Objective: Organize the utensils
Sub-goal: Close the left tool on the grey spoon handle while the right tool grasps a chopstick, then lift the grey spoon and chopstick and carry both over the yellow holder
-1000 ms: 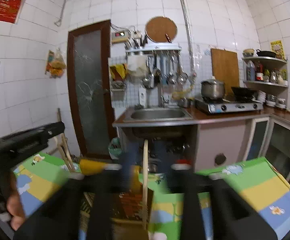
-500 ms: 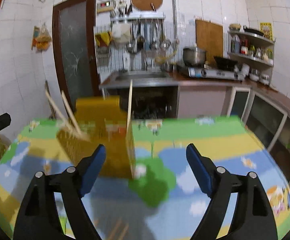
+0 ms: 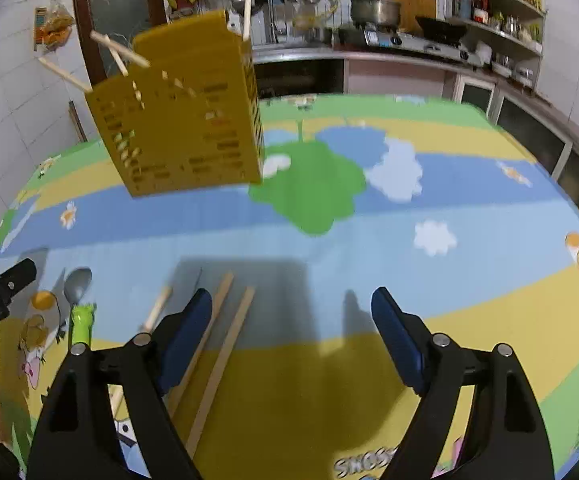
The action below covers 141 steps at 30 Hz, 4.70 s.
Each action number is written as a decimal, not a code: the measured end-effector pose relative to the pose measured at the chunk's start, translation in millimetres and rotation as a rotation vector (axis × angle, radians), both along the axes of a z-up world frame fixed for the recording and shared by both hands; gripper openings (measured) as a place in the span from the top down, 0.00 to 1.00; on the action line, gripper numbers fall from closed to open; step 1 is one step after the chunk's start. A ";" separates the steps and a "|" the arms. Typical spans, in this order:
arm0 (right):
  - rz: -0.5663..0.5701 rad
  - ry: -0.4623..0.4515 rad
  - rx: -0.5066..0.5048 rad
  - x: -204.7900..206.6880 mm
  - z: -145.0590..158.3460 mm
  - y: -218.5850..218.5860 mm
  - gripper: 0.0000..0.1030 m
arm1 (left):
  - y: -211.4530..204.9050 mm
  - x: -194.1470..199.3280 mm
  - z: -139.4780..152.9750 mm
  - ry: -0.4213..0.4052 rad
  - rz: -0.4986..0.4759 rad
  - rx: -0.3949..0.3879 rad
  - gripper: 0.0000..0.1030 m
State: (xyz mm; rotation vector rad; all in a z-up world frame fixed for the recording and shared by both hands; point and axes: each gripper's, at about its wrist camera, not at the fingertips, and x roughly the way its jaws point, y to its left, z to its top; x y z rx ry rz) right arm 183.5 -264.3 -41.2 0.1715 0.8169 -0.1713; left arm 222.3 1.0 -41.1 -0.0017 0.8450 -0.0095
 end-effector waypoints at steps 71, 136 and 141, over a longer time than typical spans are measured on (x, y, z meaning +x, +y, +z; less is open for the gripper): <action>0.064 -0.238 0.061 -17.8 52.2 -15.8 0.94 | -57.8 -8.8 38.2 -0.051 -0.111 0.055 0.66; 0.114 -0.712 -0.029 116.6 174.6 -5.5 0.94 | -120.9 128.9 140.5 -0.533 -0.163 0.073 0.66; 0.116 -0.638 -0.012 125.7 149.6 -10.7 0.94 | -116.7 136.3 122.6 -0.467 -0.158 0.045 0.65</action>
